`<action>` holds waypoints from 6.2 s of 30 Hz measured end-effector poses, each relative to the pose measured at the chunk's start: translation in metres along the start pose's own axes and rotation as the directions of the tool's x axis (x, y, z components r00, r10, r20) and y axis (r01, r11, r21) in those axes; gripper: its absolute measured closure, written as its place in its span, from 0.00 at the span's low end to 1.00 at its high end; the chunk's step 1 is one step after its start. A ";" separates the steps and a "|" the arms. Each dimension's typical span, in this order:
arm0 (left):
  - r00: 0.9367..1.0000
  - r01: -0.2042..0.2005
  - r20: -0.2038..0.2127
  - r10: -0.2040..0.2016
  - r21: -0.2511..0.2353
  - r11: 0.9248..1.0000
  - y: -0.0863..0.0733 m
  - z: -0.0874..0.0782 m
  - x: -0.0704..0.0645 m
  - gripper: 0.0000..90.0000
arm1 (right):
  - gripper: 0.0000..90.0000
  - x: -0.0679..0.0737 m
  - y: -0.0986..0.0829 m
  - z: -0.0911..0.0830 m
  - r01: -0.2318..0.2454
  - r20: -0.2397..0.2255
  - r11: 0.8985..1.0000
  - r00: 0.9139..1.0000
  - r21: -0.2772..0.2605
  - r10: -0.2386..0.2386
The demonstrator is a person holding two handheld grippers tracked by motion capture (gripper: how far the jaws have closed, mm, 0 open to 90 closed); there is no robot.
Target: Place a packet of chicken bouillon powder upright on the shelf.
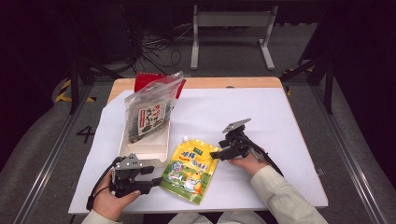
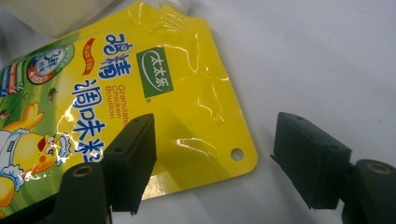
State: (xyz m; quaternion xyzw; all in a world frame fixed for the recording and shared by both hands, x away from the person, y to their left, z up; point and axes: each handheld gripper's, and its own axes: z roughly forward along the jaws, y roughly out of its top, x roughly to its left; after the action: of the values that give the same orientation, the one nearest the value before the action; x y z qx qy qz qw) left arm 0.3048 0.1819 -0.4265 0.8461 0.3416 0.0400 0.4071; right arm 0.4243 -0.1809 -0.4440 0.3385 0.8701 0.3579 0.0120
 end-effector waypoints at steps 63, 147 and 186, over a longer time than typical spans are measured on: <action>0.994 -0.066 0.093 0.060 0.065 0.996 -0.005 0.037 -0.012 0.68 | 0.69 0.009 0.002 0.003 -0.086 -0.039 0.996 0.995 0.026 0.087; 0.974 -0.203 0.041 0.222 -0.267 0.942 0.053 0.028 -0.025 0.29 | 1.00 0.118 0.031 -0.167 0.350 0.074 0.878 0.936 -0.326 -0.345; 0.941 -0.281 0.169 0.295 -0.102 0.954 0.077 0.020 -0.044 0.89 | 0.67 0.108 0.018 -0.170 0.272 0.073 0.845 0.960 -0.460 -0.270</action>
State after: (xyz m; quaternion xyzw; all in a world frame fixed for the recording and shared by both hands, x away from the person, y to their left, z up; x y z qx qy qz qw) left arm 0.3201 0.1082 -0.3751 0.8709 0.1738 0.0343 0.4584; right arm 0.3072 -0.2119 -0.2822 0.2005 0.7978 0.5497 0.1456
